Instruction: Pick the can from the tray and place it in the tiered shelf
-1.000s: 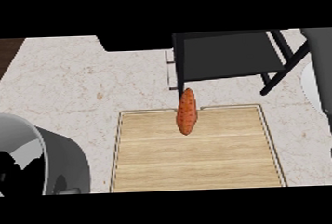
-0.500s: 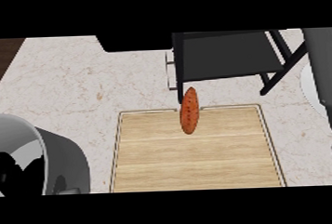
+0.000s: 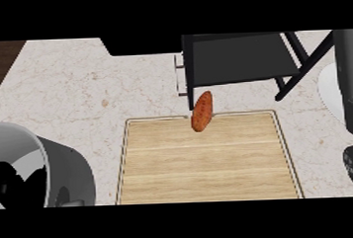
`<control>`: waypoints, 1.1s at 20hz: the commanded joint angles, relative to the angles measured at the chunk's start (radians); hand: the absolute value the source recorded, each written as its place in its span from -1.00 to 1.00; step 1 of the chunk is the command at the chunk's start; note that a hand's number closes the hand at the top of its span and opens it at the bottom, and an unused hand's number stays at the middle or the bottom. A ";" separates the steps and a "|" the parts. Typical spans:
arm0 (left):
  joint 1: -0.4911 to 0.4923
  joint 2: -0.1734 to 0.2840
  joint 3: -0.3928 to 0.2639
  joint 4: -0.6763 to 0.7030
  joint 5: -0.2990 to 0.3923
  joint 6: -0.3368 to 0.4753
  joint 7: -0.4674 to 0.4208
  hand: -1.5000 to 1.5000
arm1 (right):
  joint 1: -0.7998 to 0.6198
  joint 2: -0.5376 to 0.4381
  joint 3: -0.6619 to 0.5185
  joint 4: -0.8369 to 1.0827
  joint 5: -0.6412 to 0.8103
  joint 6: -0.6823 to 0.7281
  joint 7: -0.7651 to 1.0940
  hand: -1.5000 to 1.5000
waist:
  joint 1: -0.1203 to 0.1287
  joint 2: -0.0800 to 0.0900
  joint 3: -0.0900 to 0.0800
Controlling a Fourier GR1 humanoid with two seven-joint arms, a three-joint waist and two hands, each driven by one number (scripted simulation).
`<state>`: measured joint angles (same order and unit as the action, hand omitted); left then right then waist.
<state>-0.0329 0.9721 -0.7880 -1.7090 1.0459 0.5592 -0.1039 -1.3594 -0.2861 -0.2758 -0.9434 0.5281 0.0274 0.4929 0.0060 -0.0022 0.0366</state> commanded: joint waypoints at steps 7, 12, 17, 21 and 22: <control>-0.095 -0.065 0.065 0.151 0.040 -0.004 0.046 0.00 | -0.032 -0.020 -0.176 -0.005 -0.120 -0.149 0.012 -1.00 | -0.029 0.011 -0.038; -0.060 -0.123 0.029 0.178 0.010 0.048 -0.018 0.00 | 0.007 -0.112 -0.186 0.002 -0.050 -0.225 0.008 -1.00 | -0.037 0.013 -0.039; -0.053 -0.106 0.023 0.179 0.015 0.030 -0.035 0.00 | -0.045 -0.262 -0.297 0.047 -0.091 -0.239 0.072 -1.00 | -0.032 0.014 -0.039; -0.052 -0.095 0.032 0.196 0.031 0.011 -0.037 0.00 | 0.045 -0.309 -0.370 0.038 -0.170 -0.196 0.035 -1.00 | -0.038 0.010 -0.037; -0.078 -0.092 0.040 0.183 0.037 0.038 -0.010 0.00 | 0.045 -0.315 -0.361 0.002 -0.175 -0.176 0.061 -1.00 | -0.048 0.005 -0.037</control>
<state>-0.0430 0.9619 -0.7906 -1.6839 1.0810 0.5914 -0.1316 -1.3441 -0.5435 -0.5876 -0.9171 0.4025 -0.1850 0.5381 -0.0155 -0.0110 0.0335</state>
